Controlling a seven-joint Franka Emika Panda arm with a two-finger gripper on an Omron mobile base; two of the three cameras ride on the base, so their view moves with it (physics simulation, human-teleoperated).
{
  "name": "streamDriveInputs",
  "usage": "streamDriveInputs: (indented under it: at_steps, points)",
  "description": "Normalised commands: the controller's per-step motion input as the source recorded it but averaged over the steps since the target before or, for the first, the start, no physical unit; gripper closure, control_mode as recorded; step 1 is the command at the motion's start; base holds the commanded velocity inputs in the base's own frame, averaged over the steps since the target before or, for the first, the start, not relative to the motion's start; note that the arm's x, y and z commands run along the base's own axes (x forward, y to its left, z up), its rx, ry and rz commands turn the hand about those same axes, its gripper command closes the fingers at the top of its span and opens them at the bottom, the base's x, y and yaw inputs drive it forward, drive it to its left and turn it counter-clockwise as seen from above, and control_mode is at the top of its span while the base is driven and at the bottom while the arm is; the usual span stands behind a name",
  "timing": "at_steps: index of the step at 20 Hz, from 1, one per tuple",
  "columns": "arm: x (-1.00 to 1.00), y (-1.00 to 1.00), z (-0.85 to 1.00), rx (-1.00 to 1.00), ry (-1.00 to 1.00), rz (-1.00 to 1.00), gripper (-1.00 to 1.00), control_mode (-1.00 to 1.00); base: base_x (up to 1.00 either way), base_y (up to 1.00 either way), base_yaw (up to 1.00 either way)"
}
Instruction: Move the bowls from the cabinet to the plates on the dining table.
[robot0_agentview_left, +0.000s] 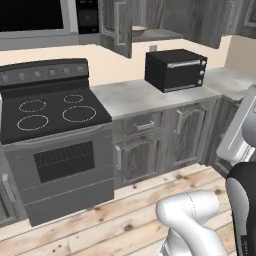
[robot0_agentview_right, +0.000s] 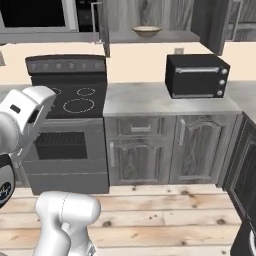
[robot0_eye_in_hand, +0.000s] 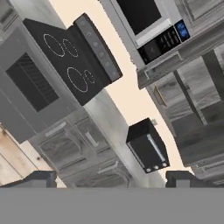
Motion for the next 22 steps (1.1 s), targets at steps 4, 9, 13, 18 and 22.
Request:
streamDriveInputs:
  at_steps: [4, 9, 13, 18, 22]
  points:
    - [0.0, 0.0, 0.0, 0.0, 0.0, 0.0, -1.0, 1.0, 0.52, -0.43, 0.23]
    - [0.0, 0.0, 0.0, 0.0, 0.0, 0.0, -1.0, 1.0, 0.49, -0.48, 0.23]
    - [0.0, 0.0, 0.0, 0.0, 0.0, 0.0, -1.0, 1.0, 0.49, -0.48, 0.22]
    - [0.0, 0.0, 0.0, 0.0, 0.0, 0.0, -1.0, 1.0, 0.49, -0.49, 0.22]
    - [0.0, 0.0, 0.0, 0.0, 0.0, 0.0, -1.0, 1.0, 0.49, -0.47, 0.22]
